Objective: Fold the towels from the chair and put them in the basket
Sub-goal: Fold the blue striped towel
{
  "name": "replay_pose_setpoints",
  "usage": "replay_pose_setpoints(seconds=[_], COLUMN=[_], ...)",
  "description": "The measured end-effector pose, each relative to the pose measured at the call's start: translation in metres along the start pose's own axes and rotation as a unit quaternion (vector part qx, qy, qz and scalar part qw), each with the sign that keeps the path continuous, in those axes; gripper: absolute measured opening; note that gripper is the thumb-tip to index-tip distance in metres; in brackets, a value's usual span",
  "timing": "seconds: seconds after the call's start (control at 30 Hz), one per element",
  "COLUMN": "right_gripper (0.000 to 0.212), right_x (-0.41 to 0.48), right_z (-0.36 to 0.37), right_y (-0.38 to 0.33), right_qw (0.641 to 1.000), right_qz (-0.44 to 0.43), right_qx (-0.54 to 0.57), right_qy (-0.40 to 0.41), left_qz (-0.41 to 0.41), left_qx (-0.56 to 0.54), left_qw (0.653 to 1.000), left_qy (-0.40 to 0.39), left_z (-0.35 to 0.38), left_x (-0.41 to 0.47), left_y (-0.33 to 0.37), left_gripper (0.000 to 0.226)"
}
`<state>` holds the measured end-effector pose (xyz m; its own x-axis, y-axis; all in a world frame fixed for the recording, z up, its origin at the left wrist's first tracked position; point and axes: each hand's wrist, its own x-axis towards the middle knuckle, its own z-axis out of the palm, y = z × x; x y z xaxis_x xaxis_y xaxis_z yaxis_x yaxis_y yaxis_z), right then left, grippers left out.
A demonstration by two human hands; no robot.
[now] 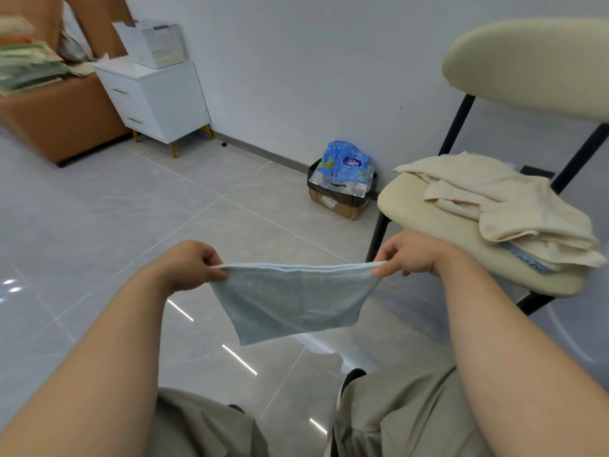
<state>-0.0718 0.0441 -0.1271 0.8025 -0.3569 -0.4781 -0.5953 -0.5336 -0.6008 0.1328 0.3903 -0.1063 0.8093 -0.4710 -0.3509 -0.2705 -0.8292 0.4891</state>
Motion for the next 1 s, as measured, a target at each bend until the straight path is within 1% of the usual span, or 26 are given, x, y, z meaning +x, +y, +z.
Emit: replay_pose_setpoints(seconds=[0.07,0.1,0.17,0.23,0.3,0.4,0.5,0.57,0.63,0.7,0.77,0.8,0.83,0.93,1.0], right_gripper=[0.012,0.011,0.02,0.025,0.021,0.002,0.016,0.013,0.002,0.01,0.025,0.028,0.027,0.016,0.015], right_x=[0.0,0.0,0.001,0.002,0.003,0.006,0.009,0.007,0.002,-0.005,-0.013,-0.016,-0.017,-0.017,-0.016], right_z=[0.003,0.005,0.008,0.008,0.009,0.014,0.018,0.022,0.028,0.037,0.045,0.05,0.054,0.061,0.062], right_y=[-0.001,-0.003,-0.005,-0.009,-0.015,-0.021,-0.026,-0.034,-0.047,-0.062,-0.077,-0.084,-0.089,-0.101,-0.106], right_qw=[0.999,0.998,0.994,0.985,0.98,0.97,0.953,0.949,0.95,0.956,0.96,0.962,0.962,0.96,0.956], right_qz=[0.017,0.019,0.021,0.029,0.041,0.075,0.114,0.116,0.096,0.068,0.037,0.016,-0.008,-0.045,-0.047], right_qx=[0.007,0.03,0.099,0.161,0.194,0.226,0.259,0.266,0.266,0.256,0.251,0.253,0.254,0.261,0.278], right_qy=[-0.034,-0.043,-0.051,-0.053,-0.03,0.055,0.108,0.125,0.131,0.128,0.114,0.103,0.095,0.095,0.085], left_qz=[-0.027,-0.038,-0.054,-0.064,-0.068,-0.081,-0.104,-0.114,-0.105,-0.074,-0.04,-0.023,-0.009,0.024,0.045], left_qx=[-0.027,-0.049,-0.086,-0.113,-0.136,-0.206,-0.266,-0.285,-0.305,-0.317,-0.33,-0.34,-0.348,-0.349,-0.333], left_qw=[0.999,0.997,0.992,0.988,0.985,0.974,0.958,0.952,0.946,0.943,0.94,0.938,0.936,0.936,0.941], left_qy=[-0.037,-0.053,-0.075,-0.084,-0.082,-0.054,-0.016,0.017,0.044,0.064,0.072,0.067,0.056,0.034,0.031], left_z=[0.001,0.002,0.002,0.001,0.002,0.007,0.018,0.029,0.04,0.051,0.06,0.064,0.068,0.073,0.073], left_x=[0.0,0.001,0.001,0.002,0.004,0.01,0.014,0.015,0.016,0.015,0.011,0.008,0.006,0.002,-0.001], left_y=[0.0,0.001,0.005,0.007,0.008,0.013,0.023,0.034,0.046,0.061,0.078,0.085,0.092,0.105,0.108], left_gripper=[0.01,0.008,0.002,0.006,0.009,0.016,0.017,0.017,0.015,0.014,0.01,0.006,0.006,0.026,0.031])
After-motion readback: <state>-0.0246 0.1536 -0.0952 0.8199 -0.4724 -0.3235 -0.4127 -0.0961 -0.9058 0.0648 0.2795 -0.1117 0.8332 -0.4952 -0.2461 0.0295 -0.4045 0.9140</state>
